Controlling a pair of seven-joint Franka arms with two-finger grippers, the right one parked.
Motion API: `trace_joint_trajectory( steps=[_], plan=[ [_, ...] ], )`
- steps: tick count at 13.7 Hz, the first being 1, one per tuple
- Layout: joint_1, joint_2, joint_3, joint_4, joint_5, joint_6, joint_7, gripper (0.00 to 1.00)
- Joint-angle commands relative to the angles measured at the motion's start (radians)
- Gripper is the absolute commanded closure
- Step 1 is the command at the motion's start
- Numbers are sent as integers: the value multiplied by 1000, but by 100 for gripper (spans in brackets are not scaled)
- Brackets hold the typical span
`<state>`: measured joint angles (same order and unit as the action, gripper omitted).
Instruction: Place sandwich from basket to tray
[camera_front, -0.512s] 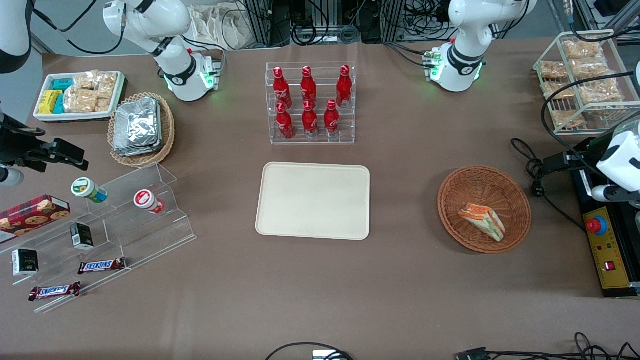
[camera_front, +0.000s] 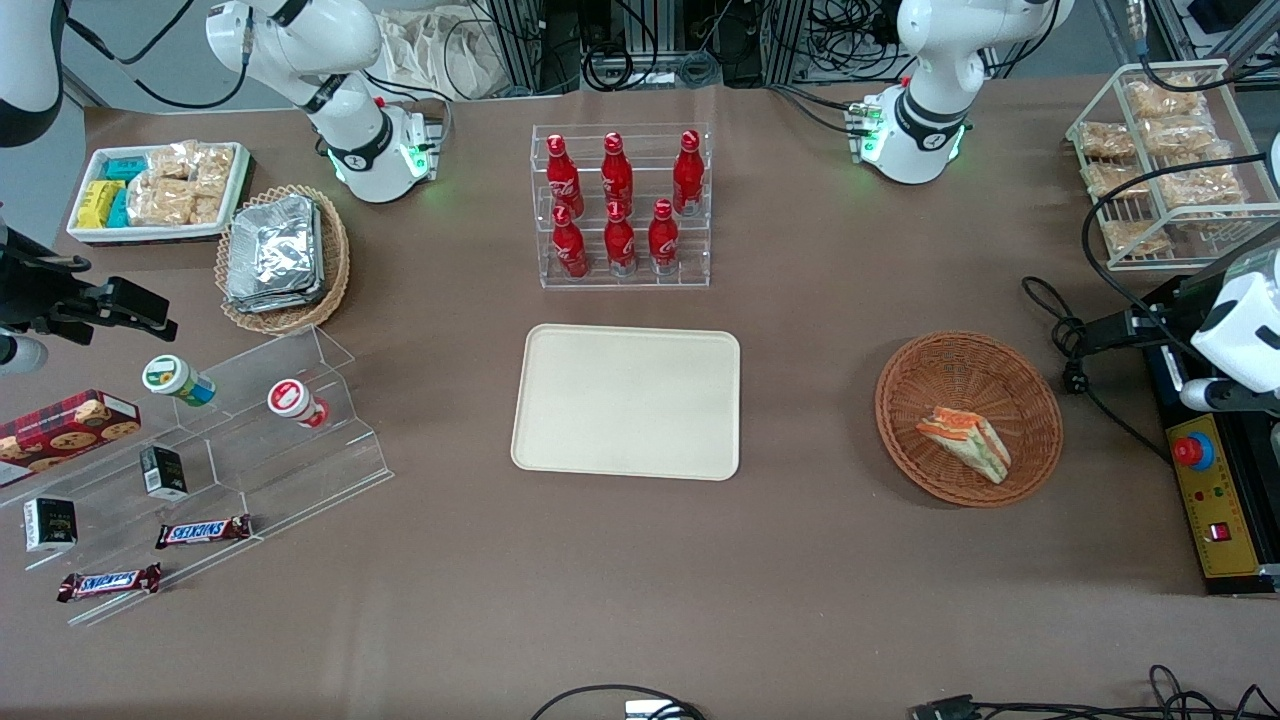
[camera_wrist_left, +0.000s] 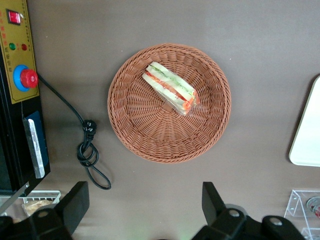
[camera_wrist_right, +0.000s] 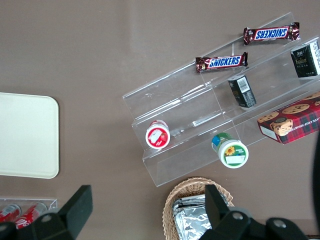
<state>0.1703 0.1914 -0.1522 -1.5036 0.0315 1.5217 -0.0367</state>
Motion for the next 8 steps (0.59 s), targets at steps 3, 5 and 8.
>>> trace_joint_trajectory(
  steps=[3,5,8],
  plan=[
    [11,11,-17,-76,11,88,-441,0],
    [12,-1,-15,-156,2,161,-613,0],
    [18,13,-15,-272,10,335,-799,0]
  ],
)
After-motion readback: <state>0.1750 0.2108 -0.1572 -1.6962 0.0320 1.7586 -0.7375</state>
